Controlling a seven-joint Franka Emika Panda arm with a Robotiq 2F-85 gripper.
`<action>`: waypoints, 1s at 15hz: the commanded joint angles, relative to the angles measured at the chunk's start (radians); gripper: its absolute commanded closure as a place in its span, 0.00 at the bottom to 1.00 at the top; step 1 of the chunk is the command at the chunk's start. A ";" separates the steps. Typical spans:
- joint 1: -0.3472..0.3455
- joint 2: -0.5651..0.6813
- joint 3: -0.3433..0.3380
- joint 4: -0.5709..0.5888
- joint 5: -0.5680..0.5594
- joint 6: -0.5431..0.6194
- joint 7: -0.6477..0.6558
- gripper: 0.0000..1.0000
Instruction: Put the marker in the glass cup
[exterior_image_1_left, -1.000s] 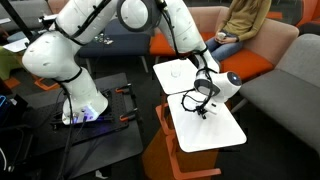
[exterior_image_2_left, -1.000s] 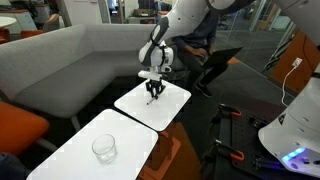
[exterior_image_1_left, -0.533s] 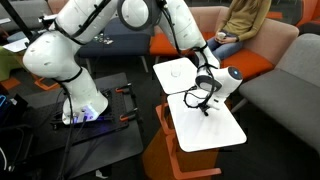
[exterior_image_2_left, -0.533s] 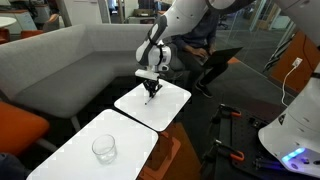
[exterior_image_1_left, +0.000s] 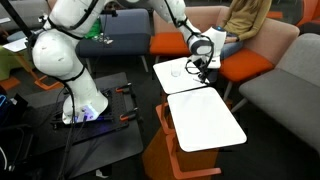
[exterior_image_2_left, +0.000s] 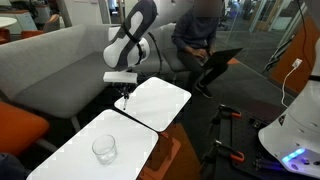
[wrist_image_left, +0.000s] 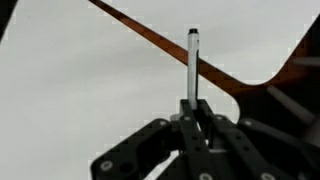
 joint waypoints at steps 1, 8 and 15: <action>0.083 -0.088 -0.032 -0.071 -0.141 0.001 -0.026 0.97; 0.069 -0.225 0.043 -0.159 -0.268 0.040 -0.310 0.97; 0.036 -0.248 0.088 -0.159 -0.271 0.002 -0.552 0.88</action>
